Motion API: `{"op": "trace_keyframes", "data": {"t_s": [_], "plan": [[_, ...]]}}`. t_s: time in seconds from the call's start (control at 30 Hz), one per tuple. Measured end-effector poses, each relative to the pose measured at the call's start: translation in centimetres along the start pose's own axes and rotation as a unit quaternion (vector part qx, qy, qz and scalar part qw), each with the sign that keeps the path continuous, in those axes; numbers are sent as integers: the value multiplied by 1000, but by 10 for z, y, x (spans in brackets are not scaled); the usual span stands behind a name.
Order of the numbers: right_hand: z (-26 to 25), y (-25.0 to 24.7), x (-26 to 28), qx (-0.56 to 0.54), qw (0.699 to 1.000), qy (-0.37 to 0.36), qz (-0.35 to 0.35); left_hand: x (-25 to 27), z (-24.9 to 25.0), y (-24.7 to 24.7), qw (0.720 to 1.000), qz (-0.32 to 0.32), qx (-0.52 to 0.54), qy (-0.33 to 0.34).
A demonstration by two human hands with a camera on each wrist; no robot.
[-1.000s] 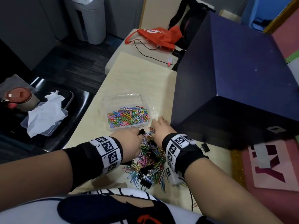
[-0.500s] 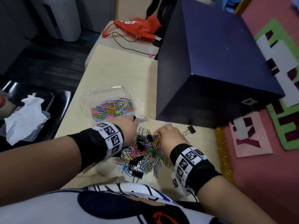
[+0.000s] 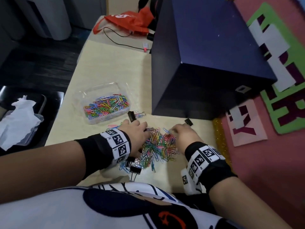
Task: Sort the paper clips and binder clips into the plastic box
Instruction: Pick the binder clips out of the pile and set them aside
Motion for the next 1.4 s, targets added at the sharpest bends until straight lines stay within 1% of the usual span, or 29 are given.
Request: {"op": "trace_keyframes", "data": {"t_s": [0.1, 0.13, 0.2, 0.23, 0.27, 0.33, 0.4, 0.47, 0.57, 0.63, 0.7, 0.93, 1.13, 1.23, 1.3, 1.4], "plan": [[28, -7, 2, 70, 994, 84, 14, 1, -15, -4, 999, -9, 6, -32], [33, -6, 5, 79, 991, 103, 15, 2, -17, -4, 999, -12, 8, -39], [30, 3, 13, 76, 992, 101, 9, 1, -15, -7, 999, -3, 5, -43], [27, 9, 12, 65, 994, 90, 7, 0, -11, -9, 999, 9, 3, -37], [25, 15, 12, 32, 996, 86, -3, -1, -4, -10, 999, 19, 1, -26], [18, 24, 11, -19, 997, 72, -32, -4, 12, -9, 1000, 26, -5, 1], [11, 31, 10, -25, 997, 48, -59, -8, 25, -4, 1000, 21, -18, 16], [5, 34, 12, -16, 997, 19, -70, -13, 29, -2, 1000, 16, -19, 6], [-6, 39, 14, 22, 998, -33, -53, -18, 26, -10, 999, 35, 4, -17], [-14, 41, 14, -1, 997, -68, -27, -20, 23, -17, 999, 43, 12, -17], [-18, 40, 14, -39, 995, -92, -5, -22, 20, -17, 999, 32, 22, -9], [-15, 27, 11, -81, 993, -84, 28, -29, 14, -15, 999, 19, 23, 14], [-14, 5, 3, -89, 992, -59, 65, -23, 3, -32, 996, 62, 68, 5], [-22, -7, 2, -71, 993, -61, 69, -12, -8, -49, 990, 107, 91, -6], [-31, -13, 4, -56, 994, -67, 72, -1, -23, -59, 984, 137, 110, -23], [-50, -21, 10, -41, 992, -88, 76, 21, -55, -70, 970, 185, 140, -70]]}}
Point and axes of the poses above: each hand's wrist, its own x-axis away from the middle knuckle, its own y-axis out of the palm, z = x × y, the point moved 8 cm from there along -x, towards the middle knuckle, and after that the axes turned 11 degrees about y, right-handed, at the moved point
